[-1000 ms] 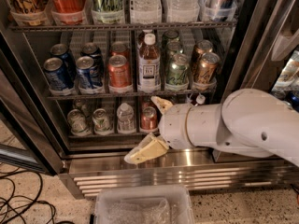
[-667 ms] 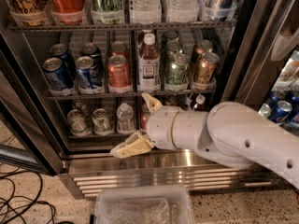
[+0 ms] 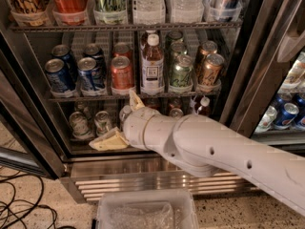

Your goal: Pick pepsi can from middle shelf of fridge

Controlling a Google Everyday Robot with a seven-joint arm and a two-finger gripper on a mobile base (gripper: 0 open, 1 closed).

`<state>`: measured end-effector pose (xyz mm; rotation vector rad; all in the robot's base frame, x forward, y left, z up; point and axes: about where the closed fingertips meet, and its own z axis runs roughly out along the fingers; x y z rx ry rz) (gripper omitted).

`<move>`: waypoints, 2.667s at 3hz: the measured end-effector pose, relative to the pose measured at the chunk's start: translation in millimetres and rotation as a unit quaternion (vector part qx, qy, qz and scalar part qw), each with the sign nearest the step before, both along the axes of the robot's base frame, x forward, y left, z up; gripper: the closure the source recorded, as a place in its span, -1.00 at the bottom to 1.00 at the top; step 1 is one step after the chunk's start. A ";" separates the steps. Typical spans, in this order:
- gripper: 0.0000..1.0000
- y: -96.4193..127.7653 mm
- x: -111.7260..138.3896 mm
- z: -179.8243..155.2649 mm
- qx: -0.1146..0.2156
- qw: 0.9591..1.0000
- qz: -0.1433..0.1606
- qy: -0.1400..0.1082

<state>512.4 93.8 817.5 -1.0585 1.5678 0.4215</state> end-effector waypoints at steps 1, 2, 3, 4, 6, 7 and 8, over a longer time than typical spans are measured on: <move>-1.00 23.9 8.9 -0.3 0.004 0.999 -0.039 -0.004; -1.00 38.2 12.8 6.9 0.016 0.996 -0.079 -0.022; -1.00 39.2 9.8 3.8 0.021 0.996 -0.080 -0.020; -1.00 53.2 1.3 -3.6 0.045 0.995 -0.079 -0.037; -1.00 165.9 -38.5 6.6 0.135 0.984 -0.026 -0.115; -1.00 194.9 -46.1 4.5 0.125 0.981 -0.042 -0.143; -0.98 201.8 -39.3 -13.4 0.110 0.982 -0.089 -0.128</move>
Offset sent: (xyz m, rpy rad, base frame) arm 0.0060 0.0606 0.0107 0.0694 -0.0631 -0.2036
